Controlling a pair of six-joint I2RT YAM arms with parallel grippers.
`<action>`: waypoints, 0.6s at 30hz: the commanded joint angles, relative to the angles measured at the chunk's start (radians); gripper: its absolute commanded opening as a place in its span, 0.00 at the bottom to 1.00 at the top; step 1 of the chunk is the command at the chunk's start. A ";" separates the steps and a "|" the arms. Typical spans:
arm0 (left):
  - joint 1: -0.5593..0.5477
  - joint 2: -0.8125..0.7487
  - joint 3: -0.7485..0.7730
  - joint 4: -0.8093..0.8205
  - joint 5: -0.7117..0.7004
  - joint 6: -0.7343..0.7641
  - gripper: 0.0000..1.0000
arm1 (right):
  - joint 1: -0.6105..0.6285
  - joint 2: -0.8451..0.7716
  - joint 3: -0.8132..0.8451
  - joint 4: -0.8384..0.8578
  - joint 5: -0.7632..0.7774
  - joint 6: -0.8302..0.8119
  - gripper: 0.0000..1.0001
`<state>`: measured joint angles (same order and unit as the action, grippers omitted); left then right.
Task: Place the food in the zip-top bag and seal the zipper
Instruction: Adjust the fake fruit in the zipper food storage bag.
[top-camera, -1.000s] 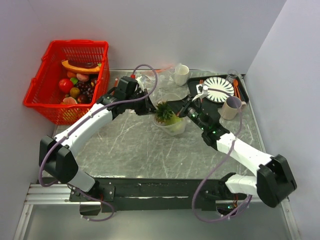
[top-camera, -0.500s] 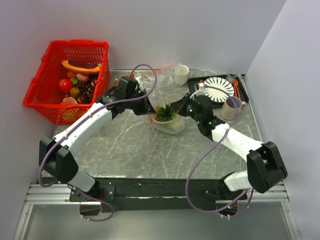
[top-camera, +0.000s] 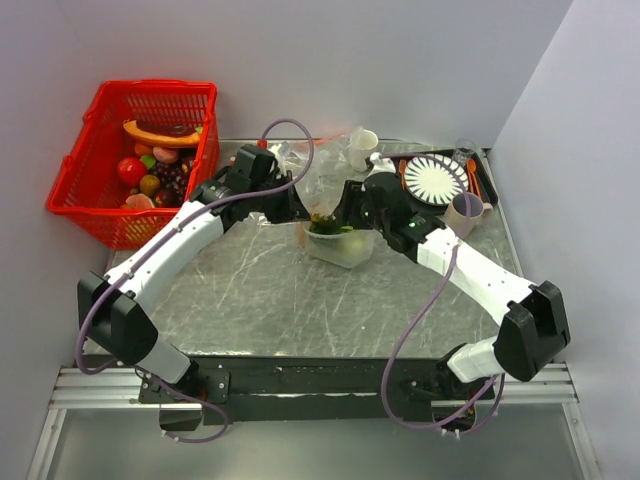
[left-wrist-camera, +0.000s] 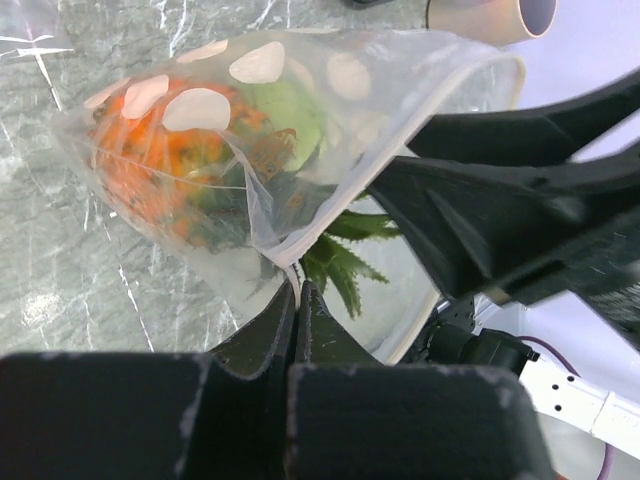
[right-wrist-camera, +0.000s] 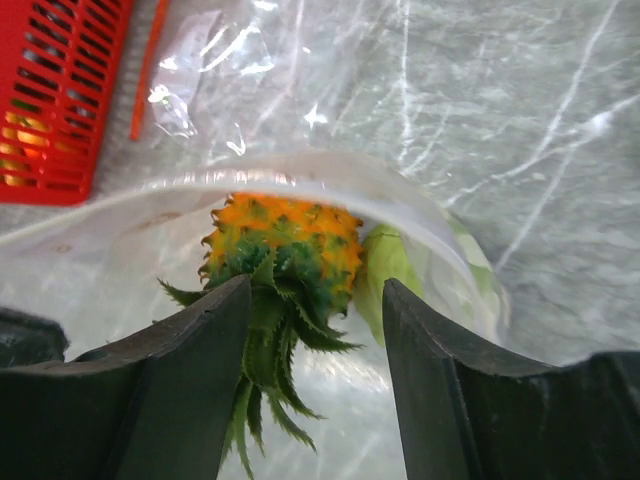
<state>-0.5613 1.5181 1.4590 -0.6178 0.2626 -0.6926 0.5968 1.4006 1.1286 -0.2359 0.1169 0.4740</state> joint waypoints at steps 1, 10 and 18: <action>0.001 0.004 0.050 -0.002 -0.011 0.021 0.01 | -0.005 -0.071 0.123 -0.140 0.020 -0.075 0.59; 0.003 0.017 0.058 -0.003 -0.005 0.021 0.01 | 0.021 -0.019 0.318 -0.258 -0.193 -0.156 0.27; 0.004 0.017 0.093 -0.030 -0.014 0.027 0.01 | 0.040 0.124 0.349 -0.300 -0.385 -0.155 0.00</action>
<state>-0.5594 1.5425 1.4929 -0.6376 0.2581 -0.6914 0.6224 1.4662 1.4914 -0.5022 -0.1577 0.3359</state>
